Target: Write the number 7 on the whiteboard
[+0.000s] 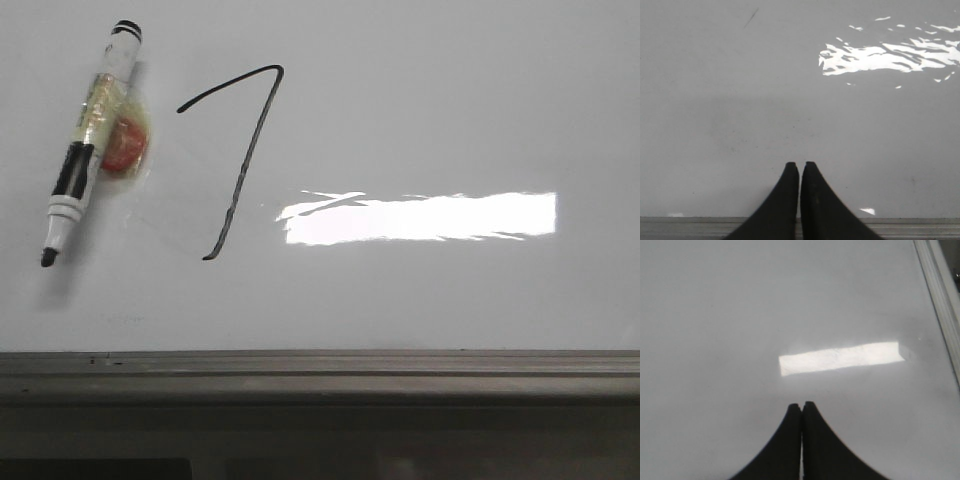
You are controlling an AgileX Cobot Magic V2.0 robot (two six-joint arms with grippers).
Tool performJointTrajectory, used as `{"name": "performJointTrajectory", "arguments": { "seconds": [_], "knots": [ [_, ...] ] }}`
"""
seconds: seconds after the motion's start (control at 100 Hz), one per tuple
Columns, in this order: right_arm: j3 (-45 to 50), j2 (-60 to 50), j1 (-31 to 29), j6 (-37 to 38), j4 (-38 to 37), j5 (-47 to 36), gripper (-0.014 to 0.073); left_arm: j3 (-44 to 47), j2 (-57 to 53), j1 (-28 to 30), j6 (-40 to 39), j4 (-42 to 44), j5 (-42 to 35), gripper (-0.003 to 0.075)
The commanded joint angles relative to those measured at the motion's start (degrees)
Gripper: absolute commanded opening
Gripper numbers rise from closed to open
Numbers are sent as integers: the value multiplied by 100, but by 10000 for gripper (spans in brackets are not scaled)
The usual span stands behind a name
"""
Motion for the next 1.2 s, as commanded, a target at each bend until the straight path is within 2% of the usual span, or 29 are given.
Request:
{"name": "performJointTrajectory", "arguments": {
  "seconds": [0.0,0.2,0.33,0.64,0.87,1.19],
  "knots": [
    [186,-82,-60,-32,36,-47,-66,126,-168,5,-39,-49,-298,-18],
    [186,-149,-60,-121,101,211,-66,126,-168,5,-39,-49,-298,-18],
    [195,-149,-60,-953,868,266,-66,126,-168,5,-39,-49,-298,-18],
    [195,-149,-60,-1008,825,1443,-66,126,-168,5,-39,-49,-298,-18],
    [195,-149,-60,-1289,778,1443,-66,126,-168,5,-39,-49,-298,-18],
    [195,-149,-60,-1298,778,1443,-66,126,-168,5,-39,-49,-298,-18]
  ]
}}
